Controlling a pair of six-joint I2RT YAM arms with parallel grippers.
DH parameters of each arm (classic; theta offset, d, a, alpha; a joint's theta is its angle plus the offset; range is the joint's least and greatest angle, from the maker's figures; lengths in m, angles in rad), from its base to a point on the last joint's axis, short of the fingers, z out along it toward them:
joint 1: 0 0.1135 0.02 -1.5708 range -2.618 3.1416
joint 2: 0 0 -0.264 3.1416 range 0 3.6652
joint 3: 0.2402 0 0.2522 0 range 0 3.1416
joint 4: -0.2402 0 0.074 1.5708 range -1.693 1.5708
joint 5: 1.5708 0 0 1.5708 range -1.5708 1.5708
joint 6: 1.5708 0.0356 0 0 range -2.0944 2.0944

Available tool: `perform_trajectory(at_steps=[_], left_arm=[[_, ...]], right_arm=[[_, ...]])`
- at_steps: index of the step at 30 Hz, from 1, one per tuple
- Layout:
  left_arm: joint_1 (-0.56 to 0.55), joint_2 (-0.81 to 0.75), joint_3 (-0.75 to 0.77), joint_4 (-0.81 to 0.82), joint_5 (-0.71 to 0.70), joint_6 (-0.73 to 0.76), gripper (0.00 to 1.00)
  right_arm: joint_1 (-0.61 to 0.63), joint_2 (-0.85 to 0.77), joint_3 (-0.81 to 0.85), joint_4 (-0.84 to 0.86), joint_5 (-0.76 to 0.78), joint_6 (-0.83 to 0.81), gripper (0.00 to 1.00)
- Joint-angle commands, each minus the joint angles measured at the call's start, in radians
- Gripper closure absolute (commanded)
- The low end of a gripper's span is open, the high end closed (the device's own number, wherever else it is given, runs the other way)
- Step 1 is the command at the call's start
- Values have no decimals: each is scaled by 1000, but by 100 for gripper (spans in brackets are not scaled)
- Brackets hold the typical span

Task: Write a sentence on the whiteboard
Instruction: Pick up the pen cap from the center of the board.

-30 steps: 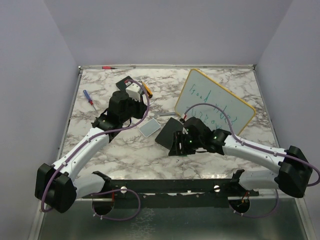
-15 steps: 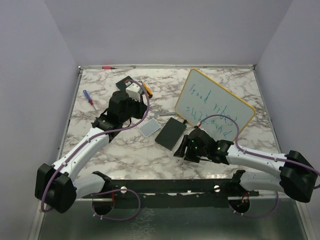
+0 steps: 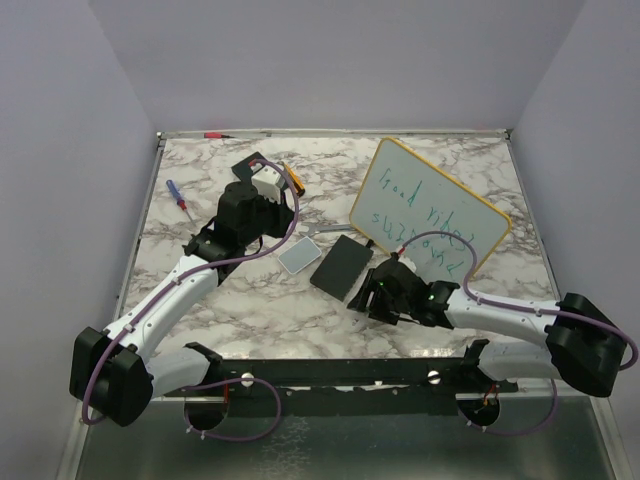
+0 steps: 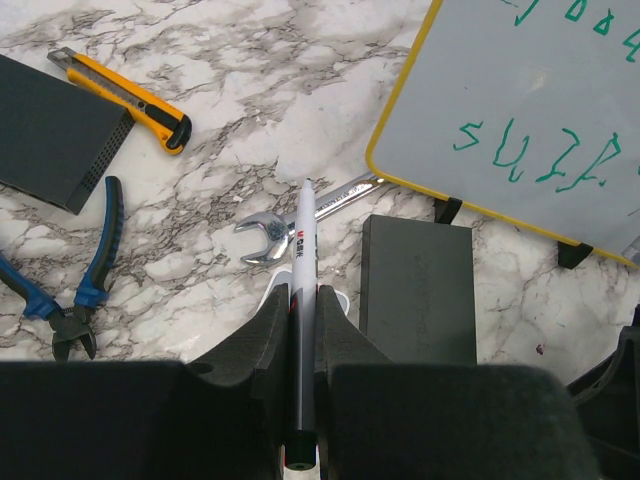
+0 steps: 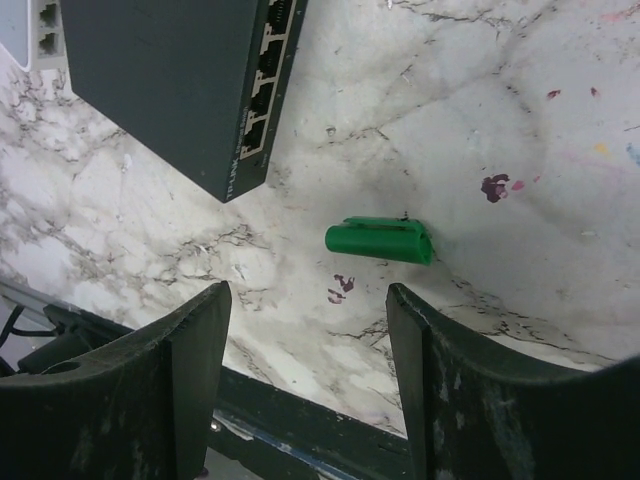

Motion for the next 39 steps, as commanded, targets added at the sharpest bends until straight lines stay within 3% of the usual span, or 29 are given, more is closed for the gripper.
perform_trajectory(at_steps=[1,16,23,29,39], left_arm=[[-2,-21,-12,-14,-21,8,100],[-3,-18,-13,-14,-22,10,100],[-2,-17,-14,-12,-25,11,100],[-2,-19,-16,-13,-27,10,100],[-2,-24,-15,-12,-22,7,100]], right_arm=[[6,19,22,1,55,8,33],[6,112,65,26,162,-59,30],[4,173,152,-64,283,-141,30],[4,187,202,-146,283,-160,46],[27,186,208,-268,252,-92,52]])
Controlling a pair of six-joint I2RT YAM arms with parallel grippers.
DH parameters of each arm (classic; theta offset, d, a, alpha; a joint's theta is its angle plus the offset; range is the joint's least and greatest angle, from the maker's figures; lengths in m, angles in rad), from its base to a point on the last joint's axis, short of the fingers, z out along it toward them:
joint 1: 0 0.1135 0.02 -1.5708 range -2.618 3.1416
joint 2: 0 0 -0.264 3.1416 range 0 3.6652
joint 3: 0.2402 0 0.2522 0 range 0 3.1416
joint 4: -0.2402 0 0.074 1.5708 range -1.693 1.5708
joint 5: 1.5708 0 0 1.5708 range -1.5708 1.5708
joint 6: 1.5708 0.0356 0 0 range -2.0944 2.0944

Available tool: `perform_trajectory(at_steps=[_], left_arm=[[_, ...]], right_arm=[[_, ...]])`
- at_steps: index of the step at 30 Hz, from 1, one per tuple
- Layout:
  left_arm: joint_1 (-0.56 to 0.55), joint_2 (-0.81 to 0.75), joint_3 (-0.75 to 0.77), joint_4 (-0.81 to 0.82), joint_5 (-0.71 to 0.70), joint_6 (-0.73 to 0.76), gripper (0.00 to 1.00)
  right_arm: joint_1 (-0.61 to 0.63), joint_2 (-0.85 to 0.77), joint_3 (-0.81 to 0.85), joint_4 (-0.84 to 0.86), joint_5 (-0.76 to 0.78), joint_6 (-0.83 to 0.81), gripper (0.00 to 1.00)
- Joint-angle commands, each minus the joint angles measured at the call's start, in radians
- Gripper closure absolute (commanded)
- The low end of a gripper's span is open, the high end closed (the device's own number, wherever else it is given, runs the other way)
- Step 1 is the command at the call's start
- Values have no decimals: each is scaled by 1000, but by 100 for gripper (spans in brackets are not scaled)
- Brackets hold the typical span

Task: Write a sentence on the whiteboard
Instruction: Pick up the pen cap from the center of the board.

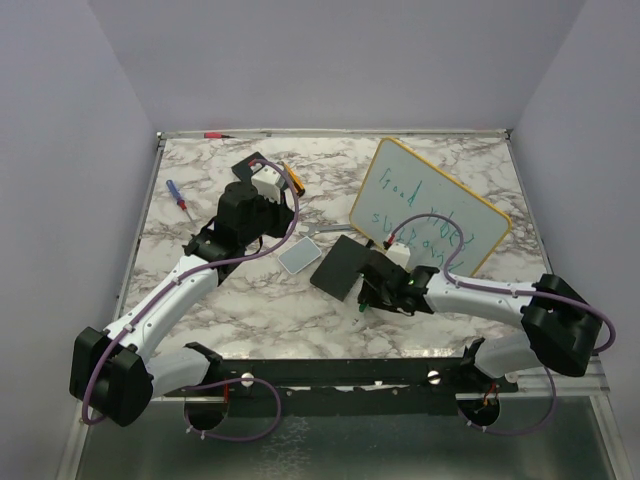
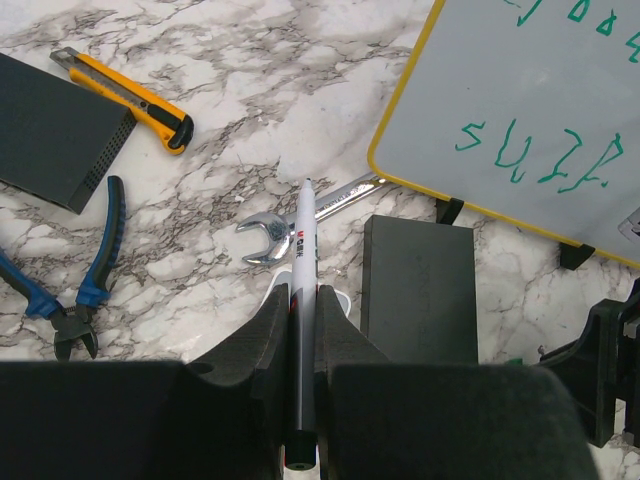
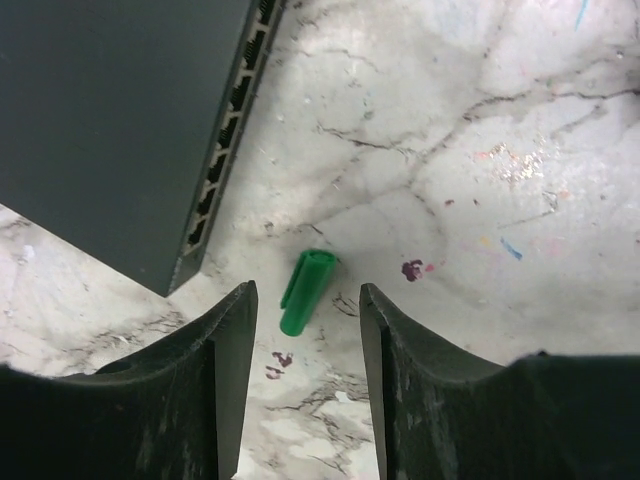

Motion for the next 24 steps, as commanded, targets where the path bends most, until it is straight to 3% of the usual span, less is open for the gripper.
perform_trajectory(at_steps=[1,13,24], left_arm=[[-1,-23,-15,-12,-15,6,100],[-6,-26,-15,-11,-13,4,100],[-17,-25,-16,-13,-15,6,100]], right_arm=[[16,12,25,-92,21,41,53],[17,85,93,-110,34,51,56],[30,152,131,-180,52,91,65]])
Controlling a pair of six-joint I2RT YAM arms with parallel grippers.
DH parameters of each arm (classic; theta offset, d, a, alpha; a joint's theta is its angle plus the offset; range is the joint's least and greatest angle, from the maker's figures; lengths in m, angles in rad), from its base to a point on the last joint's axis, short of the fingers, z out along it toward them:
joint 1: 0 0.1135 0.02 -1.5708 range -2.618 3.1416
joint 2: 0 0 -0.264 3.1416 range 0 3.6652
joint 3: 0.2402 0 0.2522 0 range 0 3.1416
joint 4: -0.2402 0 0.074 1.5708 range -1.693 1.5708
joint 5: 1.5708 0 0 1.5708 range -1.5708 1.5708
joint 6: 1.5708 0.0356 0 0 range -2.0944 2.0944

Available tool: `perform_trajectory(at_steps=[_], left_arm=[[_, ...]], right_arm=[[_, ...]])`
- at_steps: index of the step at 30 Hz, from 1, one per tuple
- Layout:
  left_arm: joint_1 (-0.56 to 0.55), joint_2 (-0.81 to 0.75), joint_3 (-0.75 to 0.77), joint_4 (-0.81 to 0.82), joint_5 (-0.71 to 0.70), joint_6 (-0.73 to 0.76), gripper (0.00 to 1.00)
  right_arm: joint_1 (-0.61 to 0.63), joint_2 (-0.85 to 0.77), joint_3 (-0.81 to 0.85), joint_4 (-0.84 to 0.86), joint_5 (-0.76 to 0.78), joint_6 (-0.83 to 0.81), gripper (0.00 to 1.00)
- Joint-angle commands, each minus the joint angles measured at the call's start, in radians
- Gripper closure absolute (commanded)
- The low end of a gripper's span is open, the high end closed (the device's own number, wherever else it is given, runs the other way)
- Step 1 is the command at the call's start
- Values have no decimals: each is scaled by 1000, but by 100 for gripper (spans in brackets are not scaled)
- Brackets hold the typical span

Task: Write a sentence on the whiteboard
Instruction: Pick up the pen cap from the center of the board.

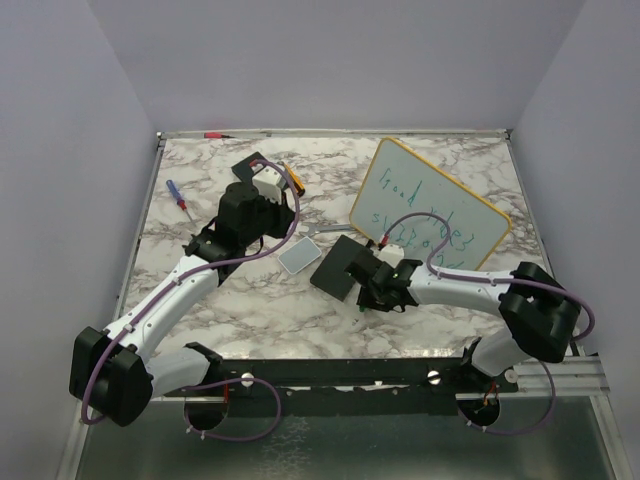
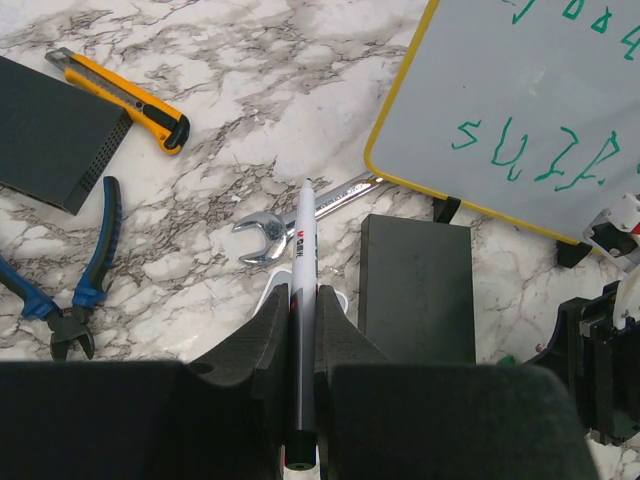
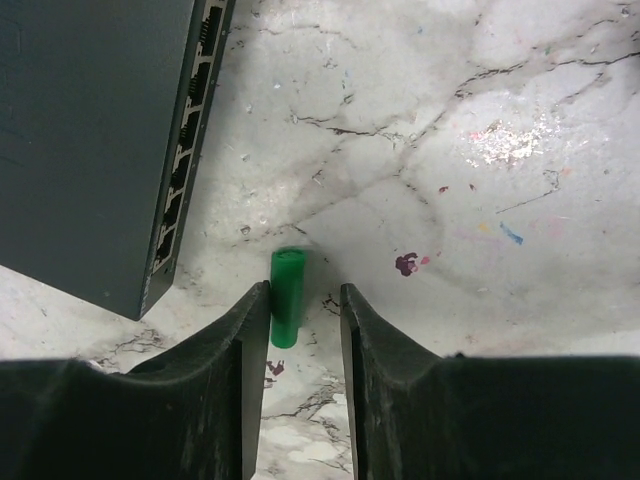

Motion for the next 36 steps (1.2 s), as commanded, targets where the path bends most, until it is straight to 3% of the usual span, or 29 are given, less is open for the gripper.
perform_trajectory(at_steps=[1,5,15,26,36], left_arm=[[-8,-25,-15,-12,-16,7,100],[-8,-25,-15,-12,-19,7,100],[-8,-30,-16,-12,-16,9,100],[-13,-130,-59,53,21,23,100],[-29,-313,-152,207,144,58,100]], right_arm=[[11,41,36,-44,48,26,66],[11,60,29,-32,45,35,69],[11,48,11,-22,50,63,100],[11,-118,84,-38,113,90,100],[-7,-214,270,-92,300,0,100]])
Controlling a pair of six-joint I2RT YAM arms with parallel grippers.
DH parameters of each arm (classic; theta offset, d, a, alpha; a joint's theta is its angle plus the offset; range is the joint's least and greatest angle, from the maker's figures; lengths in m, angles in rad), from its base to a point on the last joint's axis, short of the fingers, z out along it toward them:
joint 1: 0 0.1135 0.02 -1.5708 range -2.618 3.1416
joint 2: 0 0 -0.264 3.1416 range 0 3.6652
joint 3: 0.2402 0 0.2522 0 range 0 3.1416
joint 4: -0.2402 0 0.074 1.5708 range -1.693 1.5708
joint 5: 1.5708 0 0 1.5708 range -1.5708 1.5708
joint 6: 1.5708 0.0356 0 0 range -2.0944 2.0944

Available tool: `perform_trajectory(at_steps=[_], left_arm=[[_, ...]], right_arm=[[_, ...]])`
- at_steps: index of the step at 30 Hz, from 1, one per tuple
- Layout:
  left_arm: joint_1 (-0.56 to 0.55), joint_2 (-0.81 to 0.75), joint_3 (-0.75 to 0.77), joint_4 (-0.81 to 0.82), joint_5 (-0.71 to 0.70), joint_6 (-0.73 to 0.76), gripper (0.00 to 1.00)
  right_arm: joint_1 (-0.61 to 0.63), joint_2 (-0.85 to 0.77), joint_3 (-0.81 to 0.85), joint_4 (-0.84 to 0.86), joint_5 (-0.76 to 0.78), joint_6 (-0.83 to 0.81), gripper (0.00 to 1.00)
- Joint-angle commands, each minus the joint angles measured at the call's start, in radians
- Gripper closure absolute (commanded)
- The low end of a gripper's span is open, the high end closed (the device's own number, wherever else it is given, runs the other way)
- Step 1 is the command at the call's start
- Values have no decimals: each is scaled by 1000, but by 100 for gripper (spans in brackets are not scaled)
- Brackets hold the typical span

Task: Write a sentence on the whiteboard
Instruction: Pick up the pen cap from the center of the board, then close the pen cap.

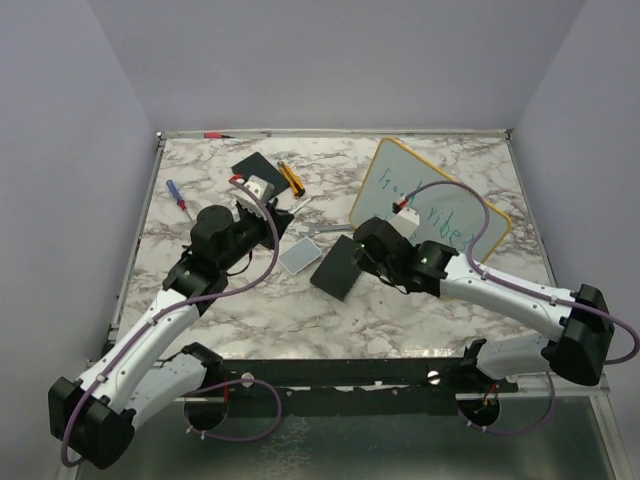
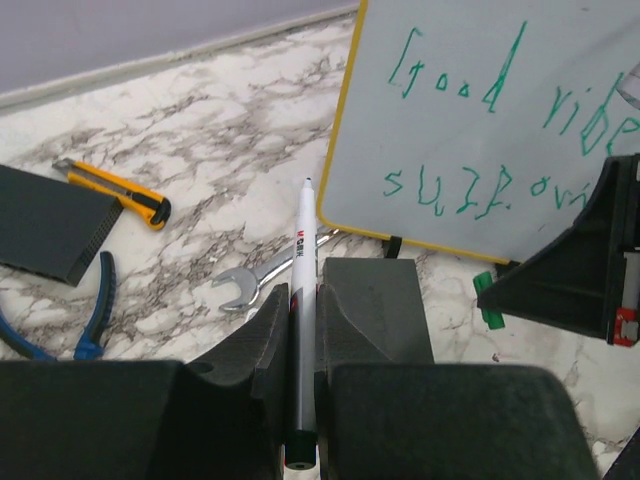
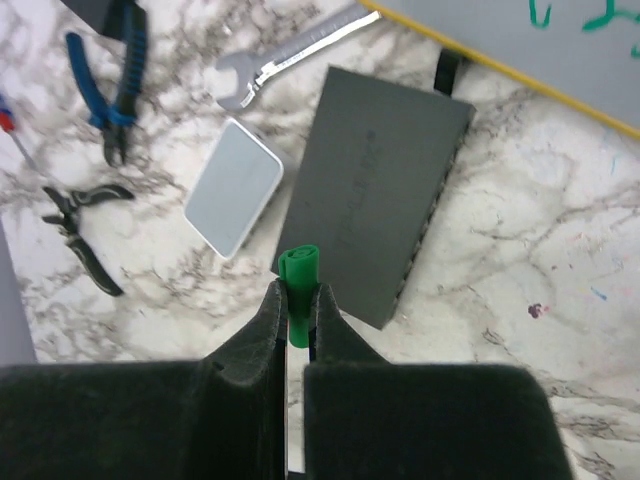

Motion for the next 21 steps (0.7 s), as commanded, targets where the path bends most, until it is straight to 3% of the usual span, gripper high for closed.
perform_trajectory(at_steps=[1,9,17,21], left_arm=[[-16,-91,-42,117,105,38,100],[-63,-120,-64,148,108,53,100],[-127,-108,-75,156,48,48,100],[-142,-85,-72,157,11,29,100]], right_arm=[[-21,-27,77,-41,147,-54,100],[-167,-61,111,137,-3,-51,100],[-171,-49,156,171,46,141,100],[-171,-23,199,96,85,222,100]])
